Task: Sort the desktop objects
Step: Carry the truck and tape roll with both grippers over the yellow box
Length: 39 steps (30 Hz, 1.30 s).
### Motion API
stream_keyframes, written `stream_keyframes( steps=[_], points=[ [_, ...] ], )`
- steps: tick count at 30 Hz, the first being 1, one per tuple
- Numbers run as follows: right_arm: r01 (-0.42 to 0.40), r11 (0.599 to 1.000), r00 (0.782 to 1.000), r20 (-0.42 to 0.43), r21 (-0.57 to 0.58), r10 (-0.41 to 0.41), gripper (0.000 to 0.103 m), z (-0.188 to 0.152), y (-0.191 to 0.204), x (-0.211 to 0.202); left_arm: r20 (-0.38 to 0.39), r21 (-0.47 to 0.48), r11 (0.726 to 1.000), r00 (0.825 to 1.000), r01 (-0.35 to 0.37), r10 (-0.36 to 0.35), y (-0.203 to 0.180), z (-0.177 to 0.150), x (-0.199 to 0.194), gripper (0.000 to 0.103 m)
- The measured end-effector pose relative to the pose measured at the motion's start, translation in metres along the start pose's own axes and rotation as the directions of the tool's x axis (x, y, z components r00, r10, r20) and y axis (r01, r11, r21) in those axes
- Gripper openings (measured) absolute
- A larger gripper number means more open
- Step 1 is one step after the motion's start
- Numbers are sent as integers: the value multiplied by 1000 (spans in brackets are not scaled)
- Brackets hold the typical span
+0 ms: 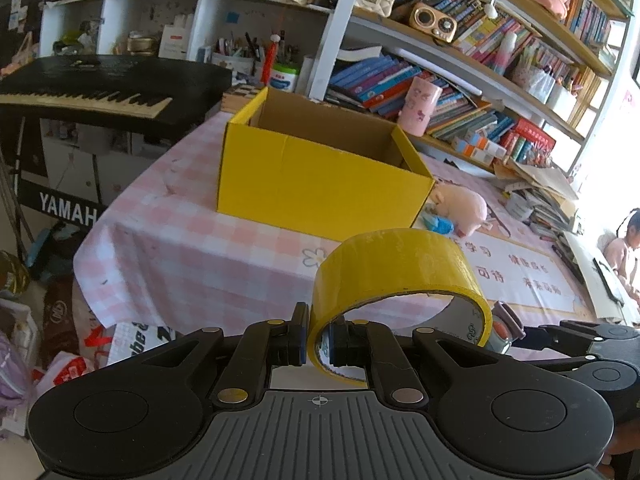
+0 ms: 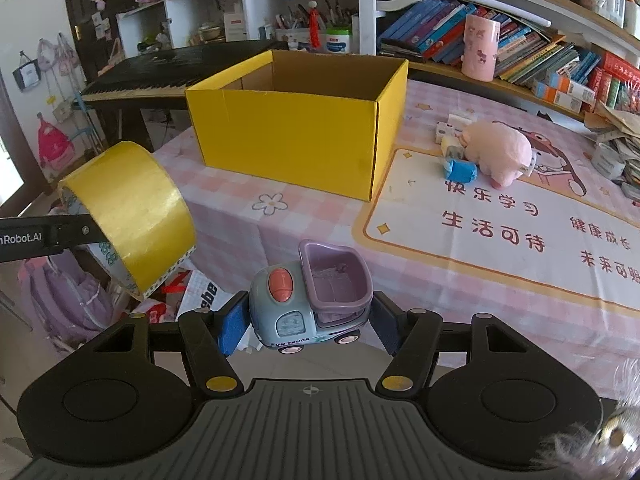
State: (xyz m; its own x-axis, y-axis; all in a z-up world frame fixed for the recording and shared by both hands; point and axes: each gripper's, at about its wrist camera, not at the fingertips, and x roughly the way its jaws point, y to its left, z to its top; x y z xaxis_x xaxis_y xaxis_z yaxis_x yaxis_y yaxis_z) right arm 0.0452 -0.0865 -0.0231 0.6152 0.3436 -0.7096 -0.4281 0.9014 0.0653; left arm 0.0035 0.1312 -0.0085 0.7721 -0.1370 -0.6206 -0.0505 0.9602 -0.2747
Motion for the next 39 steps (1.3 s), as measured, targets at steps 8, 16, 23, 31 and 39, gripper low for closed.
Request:
stream_keyframes(
  steps=[8,16,23,31,39],
  points=[
    [-10,1000,1000,-14,21,10,61,3,-8,9,-14,15,1000,1000,-13,13,-4,6,10,8],
    [-40,999,999,-12,3,40,61,25,-18,29,-1,29,998,999,-47,47,-7,24,26,8],
    [-78,994,996,32,-73,81,61,61,-22,46,52,-10,996,995,-88,89,-3,56,38,8],
    [-141,986,976,157,-84,153,61,129,-42,53,160,-3,993,980,-118,117,-6,115,57,8],
    [-165,973,961,198,-159,195,61,184,-62,78,185,23,992,976,-124,118,-15,159,93,9]
  ],
)
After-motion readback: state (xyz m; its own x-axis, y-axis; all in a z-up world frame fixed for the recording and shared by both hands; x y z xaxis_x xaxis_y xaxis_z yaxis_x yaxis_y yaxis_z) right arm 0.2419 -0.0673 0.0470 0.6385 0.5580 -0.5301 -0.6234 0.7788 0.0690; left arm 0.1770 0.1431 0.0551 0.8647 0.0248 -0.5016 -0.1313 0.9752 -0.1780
